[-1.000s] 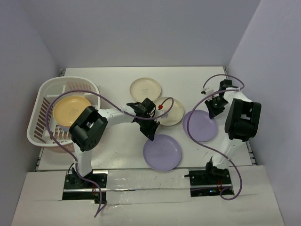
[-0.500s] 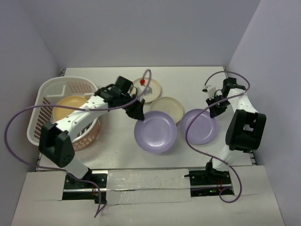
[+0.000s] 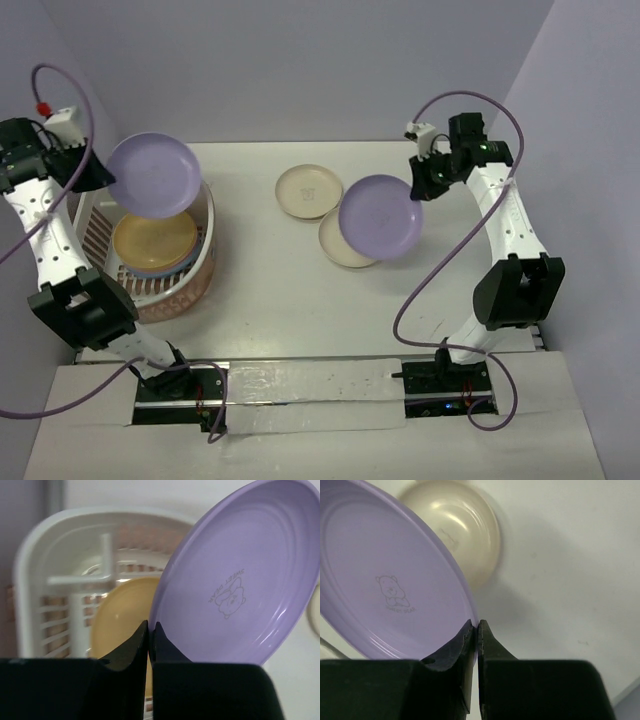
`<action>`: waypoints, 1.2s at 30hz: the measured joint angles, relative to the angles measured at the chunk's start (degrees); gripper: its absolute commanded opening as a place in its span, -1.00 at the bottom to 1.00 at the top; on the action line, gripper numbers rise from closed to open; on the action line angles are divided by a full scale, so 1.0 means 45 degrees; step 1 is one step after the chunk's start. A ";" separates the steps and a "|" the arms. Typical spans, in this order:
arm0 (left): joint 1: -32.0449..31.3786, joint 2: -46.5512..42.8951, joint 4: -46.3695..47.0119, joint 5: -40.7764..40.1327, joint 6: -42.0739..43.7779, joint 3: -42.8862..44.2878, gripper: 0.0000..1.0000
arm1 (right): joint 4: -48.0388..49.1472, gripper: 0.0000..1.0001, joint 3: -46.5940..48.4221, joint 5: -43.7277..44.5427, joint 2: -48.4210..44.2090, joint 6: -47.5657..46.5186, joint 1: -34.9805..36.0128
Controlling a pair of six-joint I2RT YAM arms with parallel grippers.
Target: Place the plates into the plastic bin on the countertop
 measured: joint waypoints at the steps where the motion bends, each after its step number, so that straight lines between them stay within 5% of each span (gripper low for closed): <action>1: 0.0456 0.0231 -0.0039 -0.0210 0.0161 0.0057 -1.00 | 0.0015 -1.00 0.0444 -0.0010 0.0098 0.0335 0.0372; 8: 0.1120 0.1172 -0.0214 -0.1568 0.0929 -0.1642 -0.96 | 0.0460 -1.00 0.3614 0.0009 0.1381 0.2564 0.2569; 13: 0.1042 0.1363 -0.0173 -0.2186 0.1139 -0.2689 -0.11 | 0.0530 -1.00 0.5452 0.0288 0.2520 0.3631 0.3613; 15: 0.1042 0.1515 -0.0153 -0.2269 0.1179 -0.2717 0.56 | 0.0678 -1.00 0.6001 0.0567 0.2899 0.3895 0.4078; 16: 0.1042 0.1553 -0.0141 -0.2254 0.1199 -0.2717 0.67 | 0.0790 -1.00 0.6100 0.0739 0.3007 0.3971 0.4338; 26: 0.0523 -0.0394 -0.0024 0.0881 0.0671 -0.1046 0.73 | 0.1153 -1.00 0.6572 0.1446 0.3967 0.4619 0.6882; 36: -0.5099 -0.4826 0.1277 0.0965 -0.0190 -0.2491 0.56 | 0.1168 -1.00 0.6625 0.1814 0.4863 0.5032 0.7803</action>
